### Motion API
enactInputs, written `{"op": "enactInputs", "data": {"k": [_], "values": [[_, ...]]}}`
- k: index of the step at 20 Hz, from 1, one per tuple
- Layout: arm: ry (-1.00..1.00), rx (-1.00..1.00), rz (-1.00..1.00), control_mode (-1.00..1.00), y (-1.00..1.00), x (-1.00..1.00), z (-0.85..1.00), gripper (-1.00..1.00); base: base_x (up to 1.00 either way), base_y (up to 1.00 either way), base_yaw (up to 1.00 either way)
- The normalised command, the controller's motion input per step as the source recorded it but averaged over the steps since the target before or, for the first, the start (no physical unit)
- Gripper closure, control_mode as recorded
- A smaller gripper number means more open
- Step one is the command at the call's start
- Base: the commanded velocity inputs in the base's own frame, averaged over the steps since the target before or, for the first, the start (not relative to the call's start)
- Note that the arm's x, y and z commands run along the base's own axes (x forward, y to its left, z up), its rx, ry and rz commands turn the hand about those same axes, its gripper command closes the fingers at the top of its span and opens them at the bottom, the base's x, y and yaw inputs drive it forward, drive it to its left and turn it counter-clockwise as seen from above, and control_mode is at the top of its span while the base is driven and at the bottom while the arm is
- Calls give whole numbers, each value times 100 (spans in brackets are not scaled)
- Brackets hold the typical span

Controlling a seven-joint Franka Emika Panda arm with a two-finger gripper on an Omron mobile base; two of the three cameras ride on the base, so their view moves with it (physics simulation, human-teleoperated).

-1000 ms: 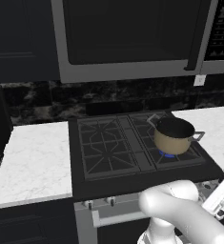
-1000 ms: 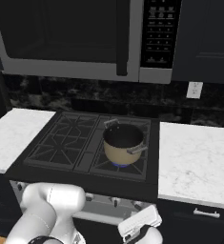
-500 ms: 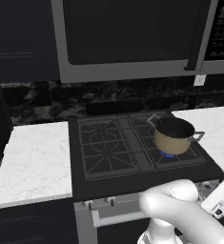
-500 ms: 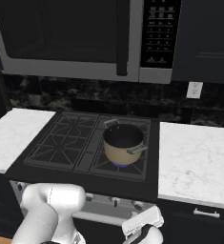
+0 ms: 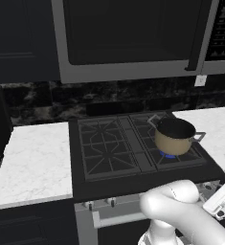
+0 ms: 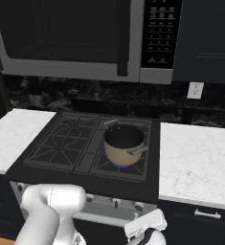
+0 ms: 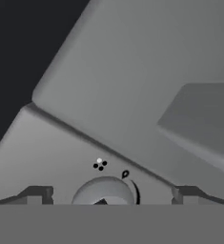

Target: Turn off the front right burner of the stove.

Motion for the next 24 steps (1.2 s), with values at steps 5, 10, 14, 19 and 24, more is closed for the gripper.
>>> {"op": "enactInputs", "data": {"k": [5,10,14,19,24], "values": [[-11,-1,0,-100,20,0,46,-100,0,0,0],[-1,0,0,-100,4,0,16,-100,0,0,0],[0,-4,0,-100,0,0,-39,-100,0,0,0],[0,0,0,-100,0,1,1,-100,0,0,0],[0,0,0,-100,0,14,25,100,0,0,0]]}}
